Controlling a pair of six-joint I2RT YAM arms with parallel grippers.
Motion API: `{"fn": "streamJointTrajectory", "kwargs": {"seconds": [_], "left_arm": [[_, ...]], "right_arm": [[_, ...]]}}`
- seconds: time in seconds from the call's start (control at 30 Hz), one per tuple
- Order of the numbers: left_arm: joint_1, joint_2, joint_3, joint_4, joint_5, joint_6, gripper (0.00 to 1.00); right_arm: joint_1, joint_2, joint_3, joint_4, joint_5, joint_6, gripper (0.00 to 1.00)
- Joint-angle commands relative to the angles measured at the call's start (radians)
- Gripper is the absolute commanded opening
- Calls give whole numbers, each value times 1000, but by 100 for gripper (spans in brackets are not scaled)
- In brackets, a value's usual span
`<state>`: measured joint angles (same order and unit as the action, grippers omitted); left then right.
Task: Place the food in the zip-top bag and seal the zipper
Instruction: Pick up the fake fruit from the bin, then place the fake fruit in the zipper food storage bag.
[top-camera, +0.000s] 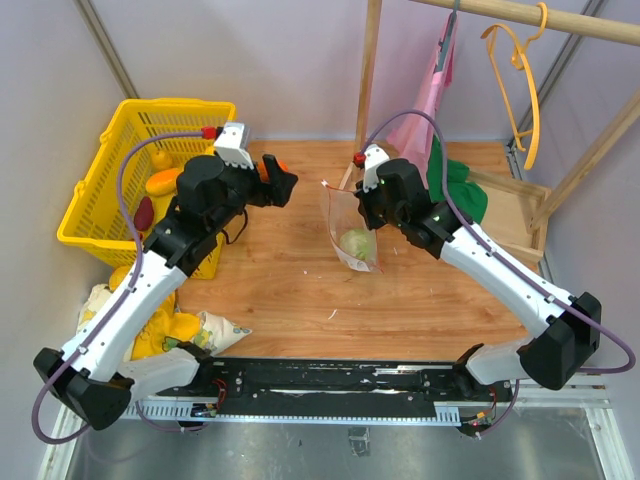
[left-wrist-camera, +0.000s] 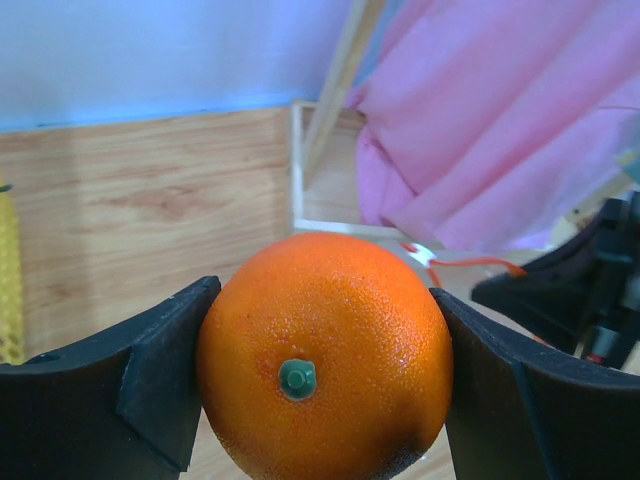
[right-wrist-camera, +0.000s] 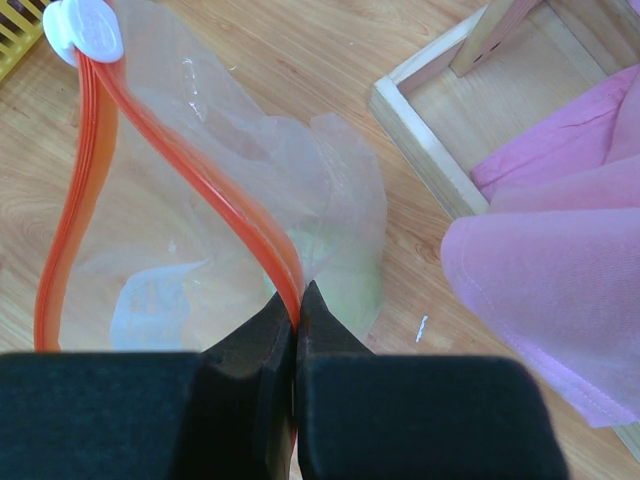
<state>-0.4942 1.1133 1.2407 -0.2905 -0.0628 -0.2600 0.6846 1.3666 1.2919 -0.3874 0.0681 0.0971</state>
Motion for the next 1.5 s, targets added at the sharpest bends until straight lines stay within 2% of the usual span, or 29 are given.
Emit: {"fn": "streamJointTrajectory", "kwargs": {"seconds": [0.0,0.4,0.63,1.0,1.47], "left_arm": [[-84,-51,-55,154,15,14,40],[-346,-81,-248,416,23,145,40],[-440,-33,-342,623,16,196,40],[-493,51,-401,772,-16,289,41],[-494,105,-470,742,-162,273,44]], "right_arm": [[11,-20,27,-18,10,9,1],[22,14,84,-89,-2,16,1],[26,23,93,-97,-24,15,1],[27,23,87,-90,-52,15,1],[27,5,81,-81,-79,15,1]]}}
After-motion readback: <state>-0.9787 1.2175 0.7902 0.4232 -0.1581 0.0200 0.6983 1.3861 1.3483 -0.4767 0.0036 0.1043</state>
